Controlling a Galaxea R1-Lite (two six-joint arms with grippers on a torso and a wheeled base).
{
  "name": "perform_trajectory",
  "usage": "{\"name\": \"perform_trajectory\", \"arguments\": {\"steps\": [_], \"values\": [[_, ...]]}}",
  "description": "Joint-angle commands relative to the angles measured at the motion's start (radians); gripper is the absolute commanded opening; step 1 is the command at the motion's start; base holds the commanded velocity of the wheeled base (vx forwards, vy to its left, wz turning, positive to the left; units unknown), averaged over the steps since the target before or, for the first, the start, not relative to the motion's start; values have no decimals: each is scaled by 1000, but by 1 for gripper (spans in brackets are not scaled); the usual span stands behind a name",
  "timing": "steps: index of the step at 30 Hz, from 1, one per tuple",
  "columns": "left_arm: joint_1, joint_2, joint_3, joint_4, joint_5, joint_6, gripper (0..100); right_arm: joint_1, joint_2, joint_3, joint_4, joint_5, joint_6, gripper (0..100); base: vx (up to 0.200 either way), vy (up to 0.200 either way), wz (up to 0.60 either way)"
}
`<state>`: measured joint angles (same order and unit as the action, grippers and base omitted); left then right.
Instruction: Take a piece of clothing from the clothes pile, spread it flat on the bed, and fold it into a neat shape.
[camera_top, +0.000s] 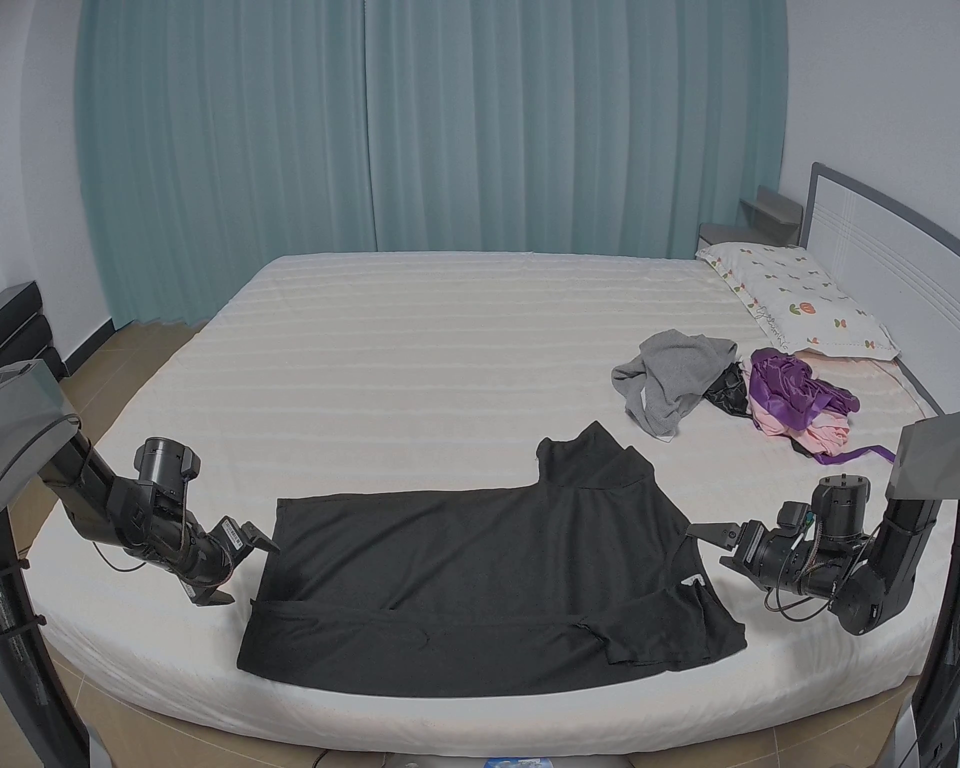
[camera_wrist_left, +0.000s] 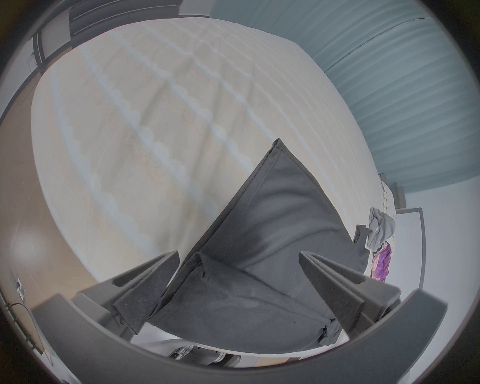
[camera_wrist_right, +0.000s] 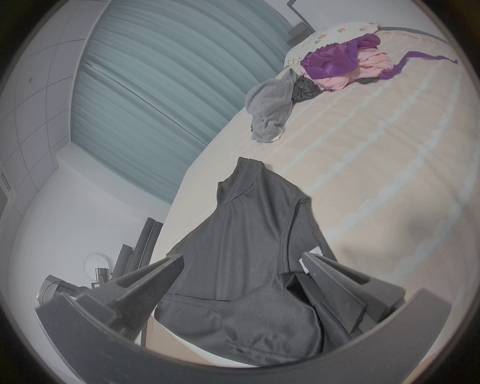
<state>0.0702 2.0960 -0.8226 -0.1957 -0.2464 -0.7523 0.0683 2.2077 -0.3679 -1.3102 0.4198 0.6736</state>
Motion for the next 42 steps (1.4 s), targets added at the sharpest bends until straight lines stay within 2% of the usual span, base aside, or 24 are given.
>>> {"name": "perform_trajectory", "arguments": {"steps": [1, 6, 14, 21, 25, 30, 38, 42], "values": [[8, -4, 2, -1, 1, -9, 100, 2, 20, 7, -1, 1, 1, 100, 0, 0, 0], [39, -7, -4, -1, -4, -25, 100, 4, 23, 15, -1, 1, 0, 100, 0, 0, 0], [39, -4, 2, 1, -13, -28, 100, 10, 38, 20, -3, 1, -3, 100, 0, 0, 0], [37, -2, -7, 2, -21, -28, 100, 10, 37, 20, -3, 1, -3, 100, 0, 171, 0], [31, -1, -56, 1, -21, -25, 100, 11, 52, 17, -4, 1, -5, 100, 0, 0, 0], [-13, 56, -119, -1, -8, -18, 100, 15, 56, 18, -18, 1, -6, 100, 0, 0, 0], [-56, 180, -291, -11, -7, -9, 100, 25, 64, 21, -30, 1, -6, 100, 0, 0, 0], [-66, 251, -377, -80, -13, 21, 100, 27, 64, 20, -30, 1, -9, 100, 0, 0, 0]]}}
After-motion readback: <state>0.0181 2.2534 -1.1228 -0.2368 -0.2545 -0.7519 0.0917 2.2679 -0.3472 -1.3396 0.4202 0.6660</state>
